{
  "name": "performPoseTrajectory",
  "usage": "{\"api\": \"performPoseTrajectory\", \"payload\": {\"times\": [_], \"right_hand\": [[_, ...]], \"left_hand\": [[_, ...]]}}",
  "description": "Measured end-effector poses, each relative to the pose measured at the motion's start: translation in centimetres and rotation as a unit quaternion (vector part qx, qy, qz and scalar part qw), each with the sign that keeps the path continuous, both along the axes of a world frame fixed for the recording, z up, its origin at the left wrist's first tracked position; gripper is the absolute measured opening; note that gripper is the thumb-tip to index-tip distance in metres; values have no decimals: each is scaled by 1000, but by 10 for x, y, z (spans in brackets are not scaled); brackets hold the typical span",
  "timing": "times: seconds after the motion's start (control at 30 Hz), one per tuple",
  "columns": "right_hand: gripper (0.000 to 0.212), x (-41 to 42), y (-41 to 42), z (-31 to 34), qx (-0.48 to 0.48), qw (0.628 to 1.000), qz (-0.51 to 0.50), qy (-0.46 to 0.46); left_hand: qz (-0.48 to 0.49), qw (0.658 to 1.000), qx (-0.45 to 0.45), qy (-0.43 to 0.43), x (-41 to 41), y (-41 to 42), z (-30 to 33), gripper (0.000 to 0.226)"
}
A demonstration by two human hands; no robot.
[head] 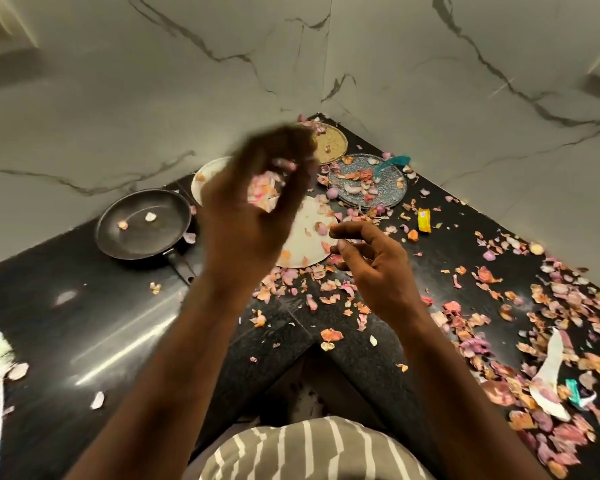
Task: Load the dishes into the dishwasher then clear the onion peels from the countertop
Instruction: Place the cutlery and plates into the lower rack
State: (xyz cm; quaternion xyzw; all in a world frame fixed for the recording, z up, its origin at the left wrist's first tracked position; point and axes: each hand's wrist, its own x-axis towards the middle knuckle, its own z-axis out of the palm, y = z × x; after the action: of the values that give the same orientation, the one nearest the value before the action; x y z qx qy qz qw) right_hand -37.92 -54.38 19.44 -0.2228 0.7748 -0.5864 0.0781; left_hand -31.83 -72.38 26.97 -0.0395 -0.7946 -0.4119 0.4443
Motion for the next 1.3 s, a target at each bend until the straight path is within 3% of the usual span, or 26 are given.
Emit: {"api": "performPoseTrajectory", "payload": {"times": [0.07,0.2,0.37,0.53,0.7,0.8,0.9,1.03,1.13,1.23,1.3], "right_hand": [[24,-1,-1,-3,5,1000,1,-3],[24,-5,-1,-9,15,1000,-3,0],[24,-15,0,-33,79,996,-5,-42],[46,-36,-15,-60,220,971,35,-85],[63,-60,-40,-87,377,919,109,-24],[77,-65,-42,-113,462,873,155,12],[86,-68,-37,-132,474,867,150,25],[87,-71,-34,-133,466,871,155,27],[86,-66,-33,-126,461,872,162,32],[83,-59,-29,-124,456,875,162,27],[79,-59,-25,-126,450,875,174,26]], "left_hand": [[-11,990,4,-138,-5,-6,-31,39],[-22,920,28,-390,-13,-13,-108,52],[15,834,69,-547,-15,-30,-171,62],[50,823,121,-553,-30,-48,-190,55],[105,815,212,-528,-54,-65,-195,60],[119,803,330,-482,-69,-75,-201,54],[121,769,450,-437,-82,-82,-197,43],[69,724,532,-434,-96,-80,-195,34],[45,724,511,-461,-113,-67,-190,43],[105,765,394,-498,-124,-63,-191,71],[131,773,318,-533,-123,-66,-200,88]]}}
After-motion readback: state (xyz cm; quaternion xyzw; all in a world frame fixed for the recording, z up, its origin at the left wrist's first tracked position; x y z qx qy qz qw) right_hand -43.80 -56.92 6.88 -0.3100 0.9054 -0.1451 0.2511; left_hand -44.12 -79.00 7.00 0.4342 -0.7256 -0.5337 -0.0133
